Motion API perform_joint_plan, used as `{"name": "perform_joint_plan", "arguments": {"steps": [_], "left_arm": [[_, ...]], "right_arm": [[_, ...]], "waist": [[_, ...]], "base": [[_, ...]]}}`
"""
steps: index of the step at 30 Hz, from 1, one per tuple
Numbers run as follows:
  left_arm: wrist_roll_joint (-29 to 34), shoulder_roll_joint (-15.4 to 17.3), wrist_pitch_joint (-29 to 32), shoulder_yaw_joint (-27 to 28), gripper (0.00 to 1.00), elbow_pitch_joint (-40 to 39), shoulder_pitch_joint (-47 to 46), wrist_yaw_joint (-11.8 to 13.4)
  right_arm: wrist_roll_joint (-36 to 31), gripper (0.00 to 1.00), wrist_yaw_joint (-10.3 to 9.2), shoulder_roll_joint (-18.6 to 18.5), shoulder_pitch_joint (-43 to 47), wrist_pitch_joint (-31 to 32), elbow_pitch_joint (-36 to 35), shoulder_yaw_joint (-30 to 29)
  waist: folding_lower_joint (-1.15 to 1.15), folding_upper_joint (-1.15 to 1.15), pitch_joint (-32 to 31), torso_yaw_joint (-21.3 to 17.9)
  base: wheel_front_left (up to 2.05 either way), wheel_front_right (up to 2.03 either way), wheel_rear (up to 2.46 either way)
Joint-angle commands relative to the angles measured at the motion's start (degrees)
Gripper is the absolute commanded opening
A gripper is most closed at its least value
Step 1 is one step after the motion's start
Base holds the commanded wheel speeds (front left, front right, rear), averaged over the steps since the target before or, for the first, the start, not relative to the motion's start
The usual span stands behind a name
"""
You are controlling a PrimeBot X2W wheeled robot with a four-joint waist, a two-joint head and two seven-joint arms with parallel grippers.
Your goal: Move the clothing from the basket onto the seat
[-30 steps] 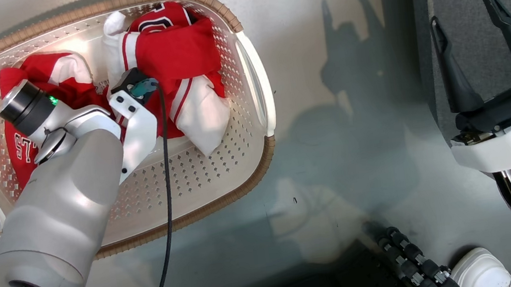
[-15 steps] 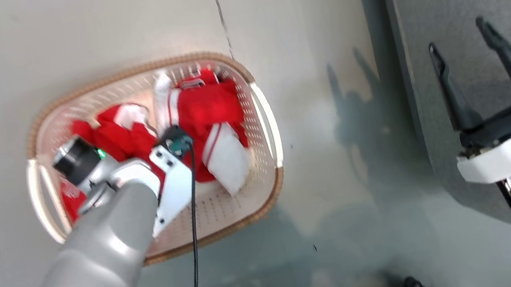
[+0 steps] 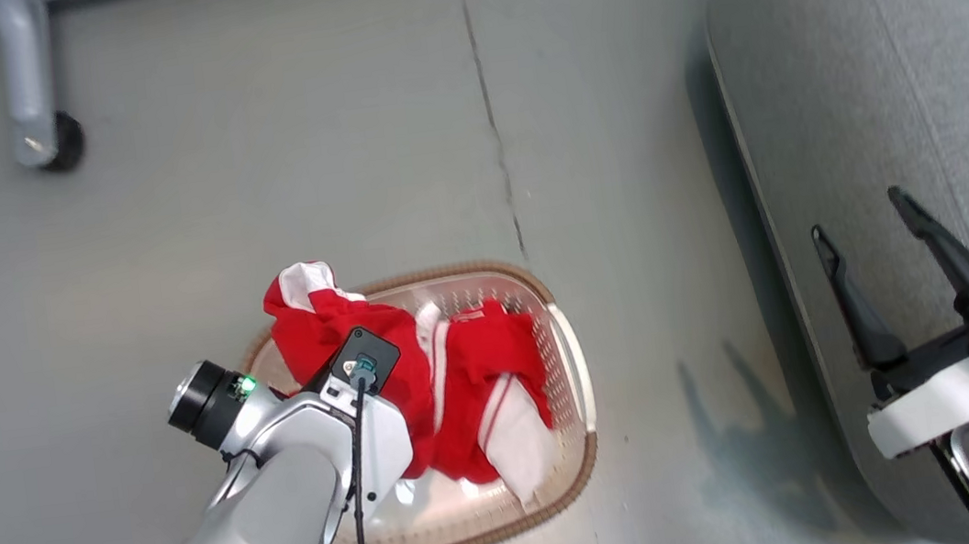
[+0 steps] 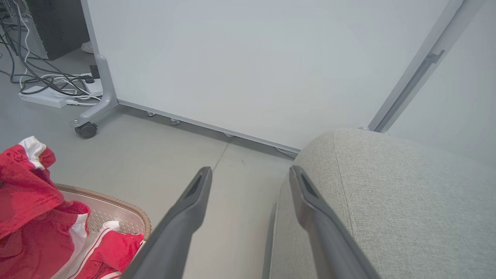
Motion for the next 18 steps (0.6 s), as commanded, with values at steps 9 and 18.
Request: {"name": "perform_joint_plan", "arguments": {"steps": [9,18], "left_arm": [[-5.1,0.1,-10.5,5.3,0.0,-2.7,2.6,4.3],[-3.3,4.5,-11.0,13.2,0.0,-21.9,6.1,8.2]], "right_arm": [[0.3,1.0,0.0,1.6,4.3,0.0,1.9,-0.1],[0.4,1.0,0.0,3.7,7.1,0.0,0.2,0.1]], "waist": [[0.0,0.0,-13.8,4.8],[0.0,0.0,-19.1,5.8]], "base": [[0.0,0.0,0.0],[0.0,0.0,0.0]]}}
